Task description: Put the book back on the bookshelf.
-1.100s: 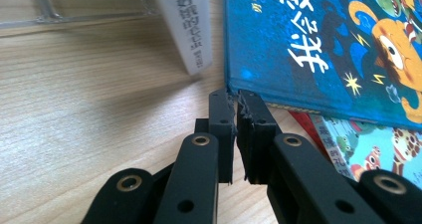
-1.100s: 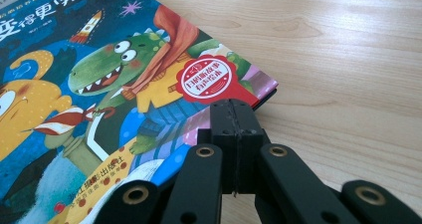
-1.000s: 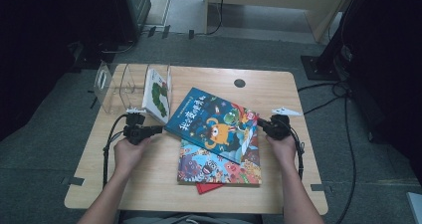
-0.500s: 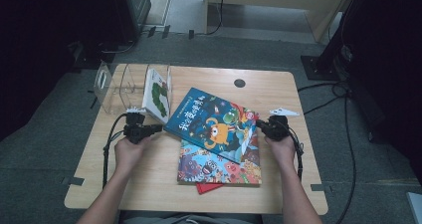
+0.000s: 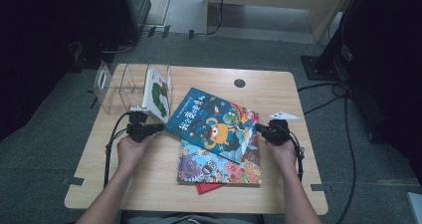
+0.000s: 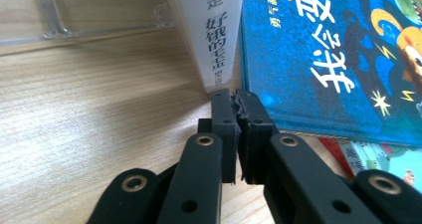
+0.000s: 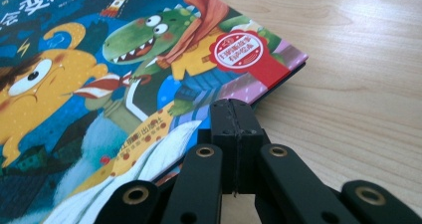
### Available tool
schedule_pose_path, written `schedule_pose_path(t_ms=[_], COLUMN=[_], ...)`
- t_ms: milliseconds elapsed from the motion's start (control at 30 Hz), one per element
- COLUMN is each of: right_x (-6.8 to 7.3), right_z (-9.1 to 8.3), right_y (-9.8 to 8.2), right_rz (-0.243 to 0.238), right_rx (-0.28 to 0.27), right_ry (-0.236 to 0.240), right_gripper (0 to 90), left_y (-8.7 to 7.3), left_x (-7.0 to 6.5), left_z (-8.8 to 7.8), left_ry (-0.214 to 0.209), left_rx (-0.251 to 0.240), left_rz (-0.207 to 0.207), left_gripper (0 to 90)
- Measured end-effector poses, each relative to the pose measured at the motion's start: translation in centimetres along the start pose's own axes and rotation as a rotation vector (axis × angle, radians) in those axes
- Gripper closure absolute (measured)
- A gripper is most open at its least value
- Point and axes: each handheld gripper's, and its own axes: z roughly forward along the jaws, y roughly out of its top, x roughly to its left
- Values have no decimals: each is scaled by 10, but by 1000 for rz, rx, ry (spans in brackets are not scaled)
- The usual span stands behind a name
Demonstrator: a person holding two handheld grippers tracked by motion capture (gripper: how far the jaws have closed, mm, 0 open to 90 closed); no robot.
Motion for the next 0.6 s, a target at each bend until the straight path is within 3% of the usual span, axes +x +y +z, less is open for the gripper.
schedule_pose_path(t_ms=[167, 300, 600], right_x=[0, -2, -8], right_z=[0, 0, -1], right_y=[0, 0, -1], right_rz=[1, 7, 30], right_rx=[-8, -3, -6], right_ry=[1, 5, 4], right_gripper=[900, 900, 900], left_y=[-1, -4, -8], left_x=[-7, -9, -25], left_z=[2, 2, 7], left_ry=[-19, -49, -56], left_rx=[22, 22, 43], left_rz=[21, 4, 51], left_gripper=[887, 887, 870])
